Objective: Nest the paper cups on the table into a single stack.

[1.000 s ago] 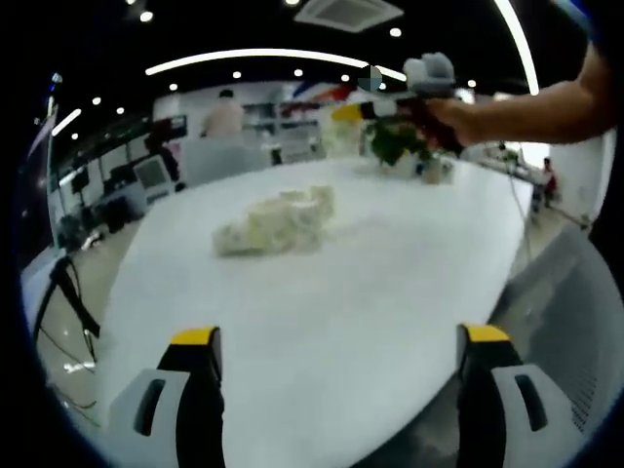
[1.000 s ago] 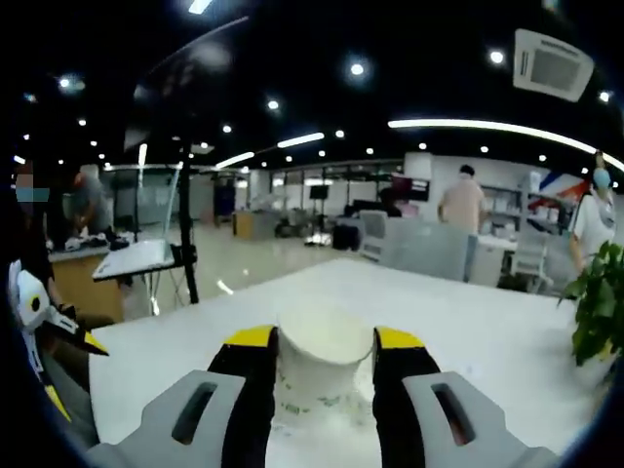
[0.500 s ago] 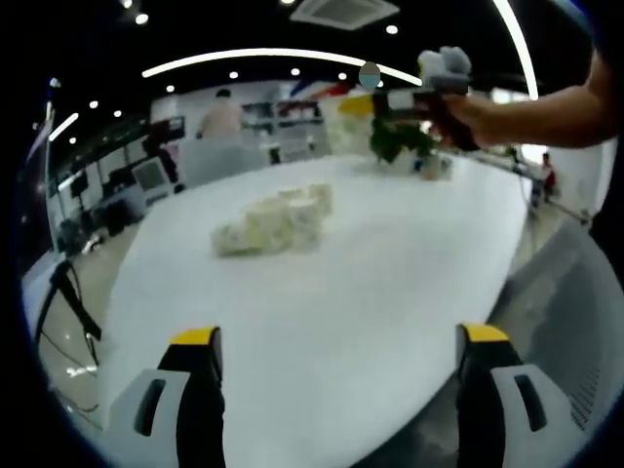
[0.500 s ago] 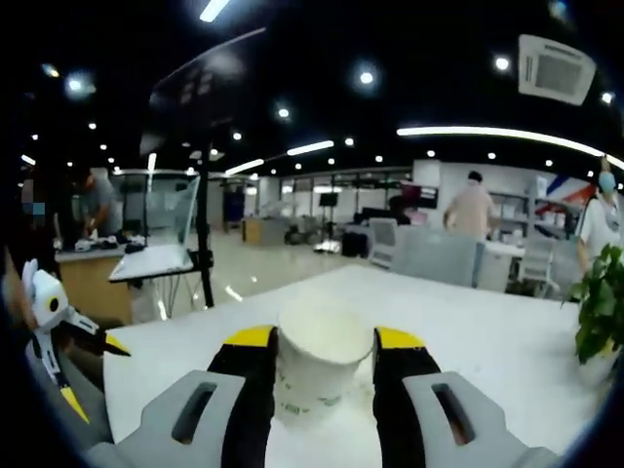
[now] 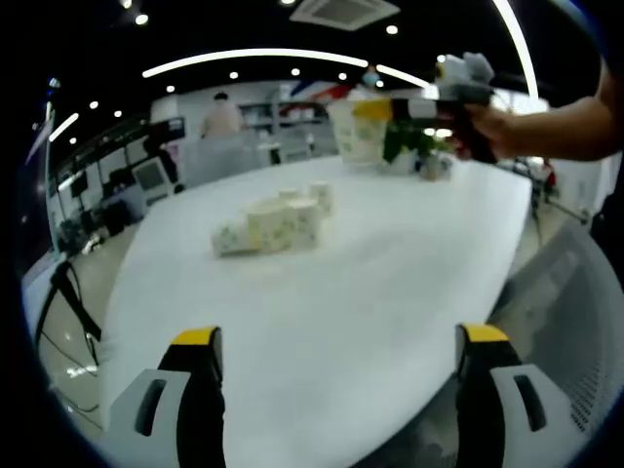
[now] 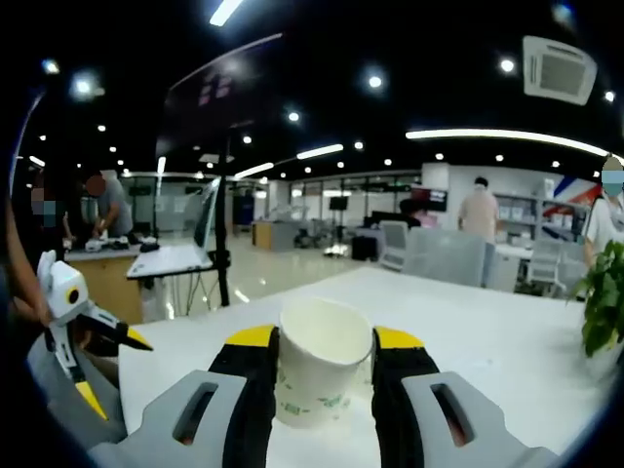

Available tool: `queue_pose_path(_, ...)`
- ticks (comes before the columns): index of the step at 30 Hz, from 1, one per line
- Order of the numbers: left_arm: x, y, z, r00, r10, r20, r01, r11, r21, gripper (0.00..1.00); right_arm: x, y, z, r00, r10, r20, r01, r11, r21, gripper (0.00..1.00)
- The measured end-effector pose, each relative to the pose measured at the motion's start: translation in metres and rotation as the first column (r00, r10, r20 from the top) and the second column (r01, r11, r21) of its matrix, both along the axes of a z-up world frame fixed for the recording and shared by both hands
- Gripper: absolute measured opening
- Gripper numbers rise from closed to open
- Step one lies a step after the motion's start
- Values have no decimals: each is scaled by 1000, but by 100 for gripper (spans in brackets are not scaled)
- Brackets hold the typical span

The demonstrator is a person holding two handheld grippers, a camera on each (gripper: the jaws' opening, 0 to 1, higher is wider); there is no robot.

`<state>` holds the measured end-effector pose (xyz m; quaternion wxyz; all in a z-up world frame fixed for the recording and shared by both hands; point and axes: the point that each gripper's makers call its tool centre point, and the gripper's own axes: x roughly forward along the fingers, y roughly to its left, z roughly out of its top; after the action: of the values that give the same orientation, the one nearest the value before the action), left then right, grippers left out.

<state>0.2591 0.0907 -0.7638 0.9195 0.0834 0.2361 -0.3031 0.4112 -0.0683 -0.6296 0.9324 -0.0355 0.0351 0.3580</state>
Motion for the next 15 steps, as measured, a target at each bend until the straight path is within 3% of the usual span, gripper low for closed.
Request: queue_pose_path(15,0,0,-1,1000,3,4,-3,1000,2,98,-26,15,-2,998,62,27,-62,998,-8,34)
